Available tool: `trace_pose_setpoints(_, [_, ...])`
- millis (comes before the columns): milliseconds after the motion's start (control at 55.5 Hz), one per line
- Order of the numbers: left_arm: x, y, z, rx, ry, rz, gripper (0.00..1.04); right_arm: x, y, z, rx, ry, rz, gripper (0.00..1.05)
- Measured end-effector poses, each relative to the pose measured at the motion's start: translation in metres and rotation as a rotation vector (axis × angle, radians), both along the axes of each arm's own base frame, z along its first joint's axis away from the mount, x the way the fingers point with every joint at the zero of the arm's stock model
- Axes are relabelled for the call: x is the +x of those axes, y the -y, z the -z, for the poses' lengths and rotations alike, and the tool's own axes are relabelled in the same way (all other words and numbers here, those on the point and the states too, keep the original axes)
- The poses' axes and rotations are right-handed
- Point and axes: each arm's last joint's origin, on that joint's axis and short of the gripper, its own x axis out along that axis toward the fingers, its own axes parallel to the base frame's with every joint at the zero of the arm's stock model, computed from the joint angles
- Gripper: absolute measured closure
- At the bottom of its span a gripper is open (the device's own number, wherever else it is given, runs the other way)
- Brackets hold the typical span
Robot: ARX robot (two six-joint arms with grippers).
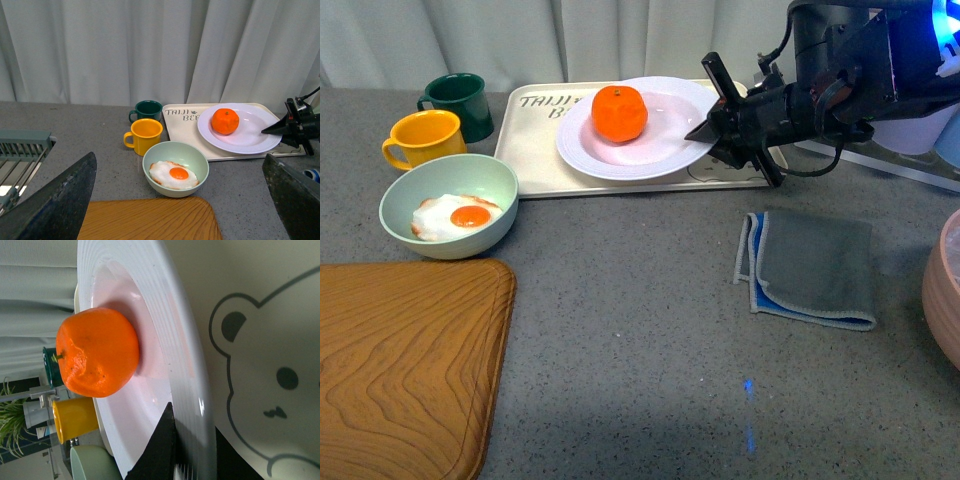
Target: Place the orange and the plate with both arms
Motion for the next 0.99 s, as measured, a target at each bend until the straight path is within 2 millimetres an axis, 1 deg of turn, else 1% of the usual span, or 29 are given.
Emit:
trace_pose_setpoints(90, [0.0,0.0,0.0,0.0,0.0,0.0,0.07,0.002,0.001,-0.002,-0.057,0.005,-0.005,0.83])
trace_pose_setpoints(162, [0.0,0.0,0.0,0.0,0.0,0.0,0.07,0.002,0.003,-0.003,-0.092,0.023,-0.005,0.73])
trace_pose_setpoints(198, [0.0,0.0,0.0,0.0,0.0,0.0,0.07,0.0,0.004,-0.003,-0.126,0.035,-0.01,0.67])
trace_pose_setpoints(216, [0.0,0.0,0.0,0.0,0.0,0.0,0.07,0.0,0.004,-0.003,-0.132,0.036,-0.011,0.66])
trace_pose_setpoints(288, [0.0,0.0,0.0,0.0,0.0,0.0,0.07,-0.006,0.007,-0.005,-0.22,0.062,-0.018,0.55])
trace_pose_setpoints(325, [0.0,0.0,0.0,0.0,0.0,0.0,0.07,-0.011,0.009,-0.007,-0.301,0.093,-0.021,0.47])
trace_pose_setpoints(343, [0.0,0.0,0.0,0.0,0.0,0.0,0.07,-0.012,0.009,-0.008,-0.316,0.102,-0.028,0.46])
trace_pose_setpoints(433, [0.0,0.0,0.0,0.0,0.0,0.0,0.07,-0.021,0.011,-0.017,-0.443,0.181,-0.058,0.34])
trace_pose_setpoints(487, [0.0,0.0,0.0,0.0,0.0,0.0,0.07,-0.027,0.012,-0.027,-0.522,0.259,-0.067,0.25])
trace_pose_setpoints(505, [0.0,0.0,0.0,0.0,0.0,0.0,0.07,-0.028,0.012,-0.029,-0.539,0.277,-0.069,0.23])
trace_pose_setpoints(523, [0.0,0.0,0.0,0.0,0.0,0.0,0.07,-0.03,0.011,-0.033,-0.599,0.337,-0.057,0.22])
trace_pose_setpoints(577, [0.0,0.0,0.0,0.0,0.0,0.0,0.07,-0.036,0.013,-0.042,-0.733,0.501,0.036,0.28])
trace_pose_setpoints(595, [0.0,0.0,0.0,0.0,0.0,0.001,0.07,-0.04,0.016,-0.048,-0.797,0.575,0.096,0.32])
trace_pose_setpoints(613, [0.0,0.0,0.0,0.0,0.0,0.0,0.07,-0.043,0.017,-0.05,-0.825,0.608,0.125,0.34])
trace_pose_setpoints(631, [0.0,0.0,0.0,0.0,0.0,0.0,0.07,-0.059,0.023,-0.06,-0.891,0.73,0.228,0.41])
trace_pose_setpoints(649, [0.0,0.0,0.0,0.0,0.0,0.0,0.07,-0.07,0.027,-0.067,-0.901,0.802,0.279,0.45])
trace_pose_setpoints(667, [0.0,0.0,0.0,0.0,0.0,0.0,0.07,-0.072,0.027,-0.068,-0.909,0.814,0.288,0.46])
trace_pose_setpoints(721, [0.0,0.0,0.0,0.0,0.0,0.0,0.07,-0.097,0.038,-0.084,-0.911,0.928,0.358,0.56])
trace_pose_setpoints(739, [0.0,0.0,0.0,0.0,0.0,0.0,0.07,-0.099,0.039,-0.085,-0.911,0.938,0.365,0.57])
trace_pose_setpoints(757, [0.0,0.0,0.0,0.0,0.0,0.0,0.07,-0.111,0.044,-0.092,-0.911,0.974,0.386,0.61])
trace_pose_setpoints(775, [0.0,0.0,0.0,0.0,0.0,0.0,0.07,-0.113,0.045,-0.093,-0.912,0.981,0.389,0.62])
trace_pose_setpoints(811, [0.0,0.0,0.0,0.0,0.0,0.0,0.07,-0.13,0.053,-0.101,-0.914,1.017,0.412,0.69])
trace_pose_setpoints(829, [0.0,0.0,0.0,0.0,0.0,0.0,0.07,-0.134,0.055,-0.103,-0.915,1.022,0.417,0.71])
trace_pose_setpoints(865, [0.0,0.0,0.0,0.0,0.0,0.0,0.07,-0.15,0.063,-0.106,-0.922,1.029,0.421,0.79])
trace_pose_setpoints(919, [0.0,0.0,0.0,0.0,0.0,0.0,0.07,-0.167,0.071,-0.105,-0.935,1.018,0.417,0.88])
trace_pose_setpoints(992, [0.0,0.0,0.0,0.0,0.0,0.0,0.07,-0.193,0.081,-0.099,-0.953,0.983,0.397,1.02])
